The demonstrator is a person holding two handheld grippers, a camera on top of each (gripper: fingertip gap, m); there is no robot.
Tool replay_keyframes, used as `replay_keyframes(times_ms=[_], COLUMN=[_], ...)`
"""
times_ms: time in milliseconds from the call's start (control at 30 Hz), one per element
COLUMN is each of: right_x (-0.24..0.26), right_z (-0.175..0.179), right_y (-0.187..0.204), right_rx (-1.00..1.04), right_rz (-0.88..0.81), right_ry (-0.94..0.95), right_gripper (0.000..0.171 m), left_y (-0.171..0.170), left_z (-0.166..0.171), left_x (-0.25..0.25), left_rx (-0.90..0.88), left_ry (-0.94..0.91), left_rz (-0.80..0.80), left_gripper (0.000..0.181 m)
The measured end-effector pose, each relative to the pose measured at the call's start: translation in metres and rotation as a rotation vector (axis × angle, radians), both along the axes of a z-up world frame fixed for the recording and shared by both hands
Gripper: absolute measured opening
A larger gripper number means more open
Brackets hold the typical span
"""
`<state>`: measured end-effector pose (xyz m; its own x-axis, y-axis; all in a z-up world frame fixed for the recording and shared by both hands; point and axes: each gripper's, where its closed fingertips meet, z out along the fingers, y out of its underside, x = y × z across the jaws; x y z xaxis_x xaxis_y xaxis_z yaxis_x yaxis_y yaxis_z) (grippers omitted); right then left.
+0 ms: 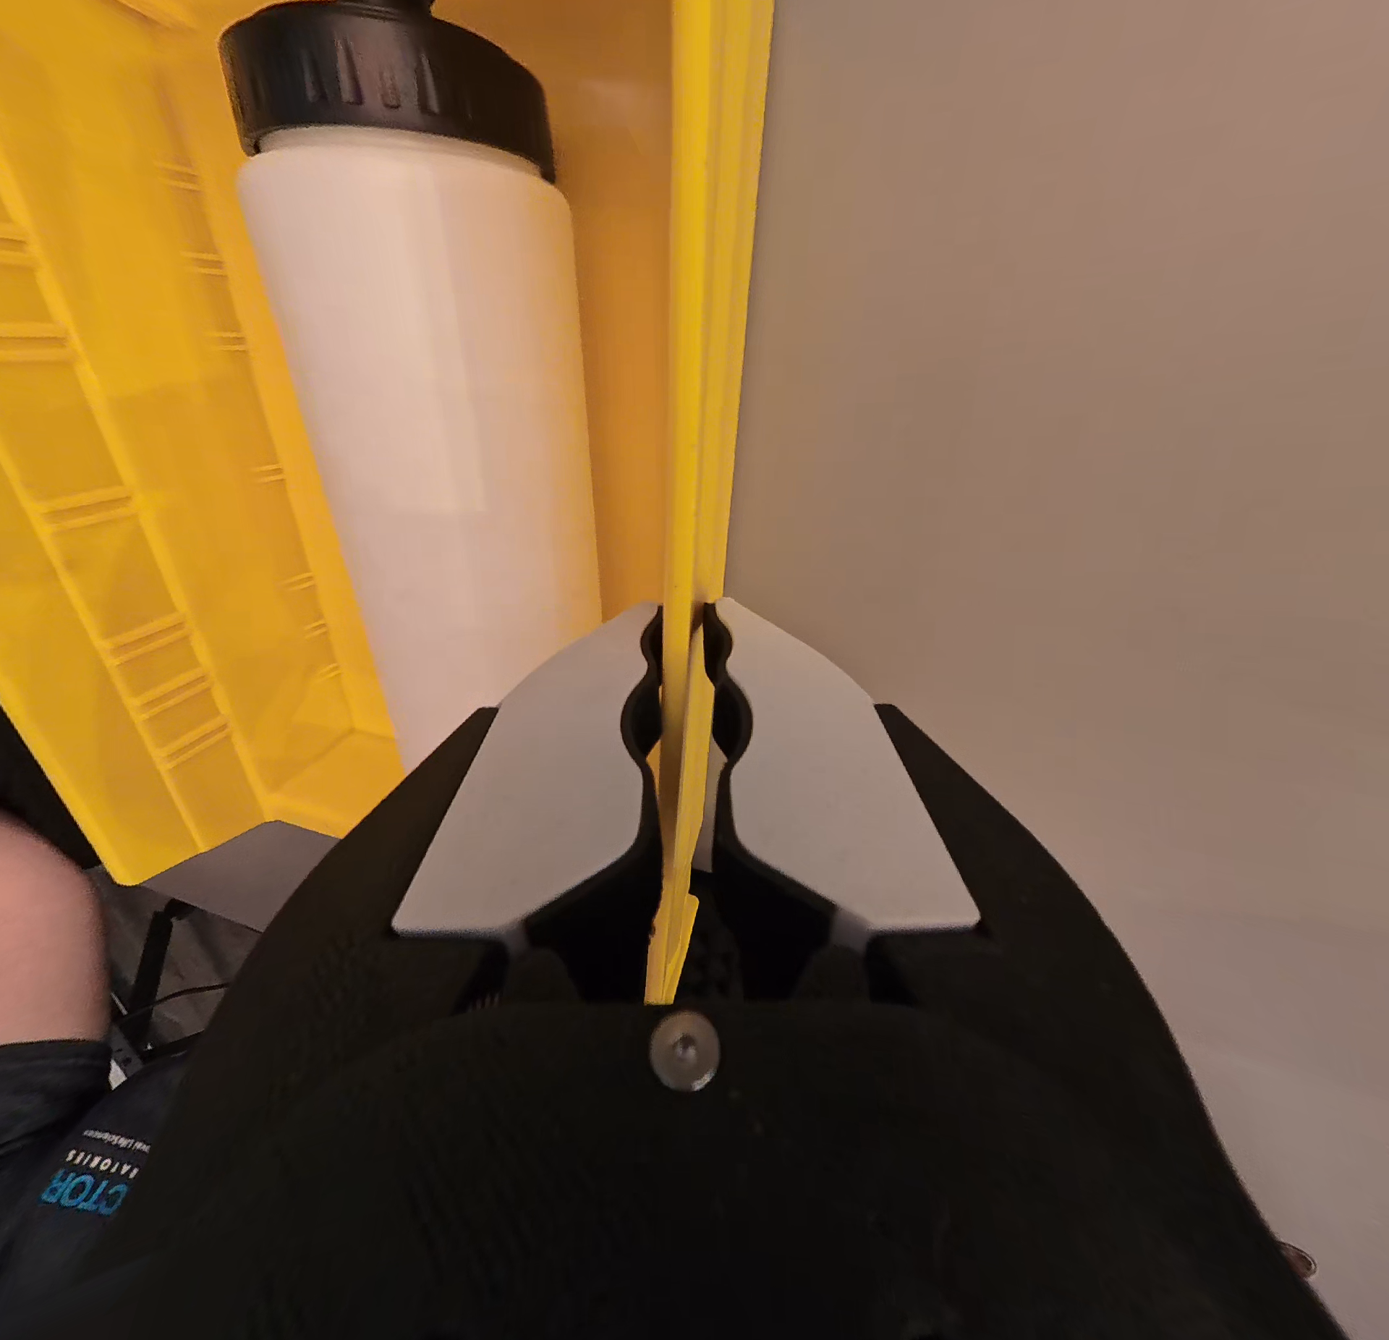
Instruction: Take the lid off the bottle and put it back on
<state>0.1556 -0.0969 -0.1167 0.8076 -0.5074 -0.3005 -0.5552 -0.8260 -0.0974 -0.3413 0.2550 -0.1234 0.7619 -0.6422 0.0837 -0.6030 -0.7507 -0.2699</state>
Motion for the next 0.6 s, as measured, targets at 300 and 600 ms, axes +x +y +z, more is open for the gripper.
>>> replay_keyframes(times_ms=[300, 600], right_x=[-0.005, -0.025], right_z=[0.000, 0.001], right_y=[0.009, 0.032], right_rx=[0.004, 0.022], right_rz=[-0.028, -0.019], right_ry=[0.002, -0.040], right_gripper=[0.010, 0.009], left_y=[-0.019, -0.064], left_z=[-0.001, -0.003], left_x=[0.023, 0.064], left_rx=[-0.007, -0.038], left_ry=[0.076, 0.157], left_rz=[-0.042, -0.182], left_gripper=[0.006, 0.010])
